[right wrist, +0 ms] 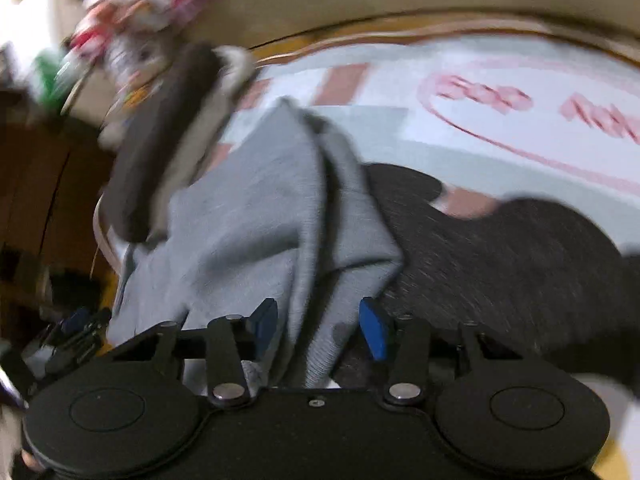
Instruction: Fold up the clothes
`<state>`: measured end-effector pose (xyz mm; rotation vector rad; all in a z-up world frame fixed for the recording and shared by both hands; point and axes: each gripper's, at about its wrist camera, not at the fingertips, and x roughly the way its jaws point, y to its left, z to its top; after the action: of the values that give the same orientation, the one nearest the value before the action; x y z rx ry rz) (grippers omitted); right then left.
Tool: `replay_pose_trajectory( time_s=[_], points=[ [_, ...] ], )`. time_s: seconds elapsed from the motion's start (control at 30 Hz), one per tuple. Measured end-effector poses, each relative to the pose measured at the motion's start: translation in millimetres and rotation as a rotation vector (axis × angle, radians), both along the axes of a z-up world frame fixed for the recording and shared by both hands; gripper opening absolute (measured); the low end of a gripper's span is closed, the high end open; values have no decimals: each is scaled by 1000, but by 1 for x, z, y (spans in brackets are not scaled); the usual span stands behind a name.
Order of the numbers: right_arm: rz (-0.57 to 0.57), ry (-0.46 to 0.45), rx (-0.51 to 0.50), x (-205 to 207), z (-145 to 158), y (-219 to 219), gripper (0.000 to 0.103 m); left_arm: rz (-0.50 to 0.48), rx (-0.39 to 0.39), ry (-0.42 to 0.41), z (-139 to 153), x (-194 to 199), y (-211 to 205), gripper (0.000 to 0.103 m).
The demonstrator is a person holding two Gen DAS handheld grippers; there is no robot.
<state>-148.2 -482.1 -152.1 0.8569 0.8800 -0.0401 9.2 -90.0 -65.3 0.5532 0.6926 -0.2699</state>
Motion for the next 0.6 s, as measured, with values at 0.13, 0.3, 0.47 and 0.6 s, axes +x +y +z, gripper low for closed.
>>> replay_pose_trajectory(
  time_s=[0.13, 0.3, 0.47, 0.6],
  points=[
    [49, 23, 136, 11, -4, 6, 54, 16, -84, 73, -8, 1, 17, 54],
    [75, 54, 103, 13, -6, 15, 60, -159, -80, 51, -9, -12, -6, 62],
    [27, 121, 122, 10, -12, 10, 60, -303, -35, 62, -18, -37, -32, 72],
    [-34, 163, 121, -8, -10, 9, 64, -381, 41, 50, -31, -56, -51, 80]
  ],
)
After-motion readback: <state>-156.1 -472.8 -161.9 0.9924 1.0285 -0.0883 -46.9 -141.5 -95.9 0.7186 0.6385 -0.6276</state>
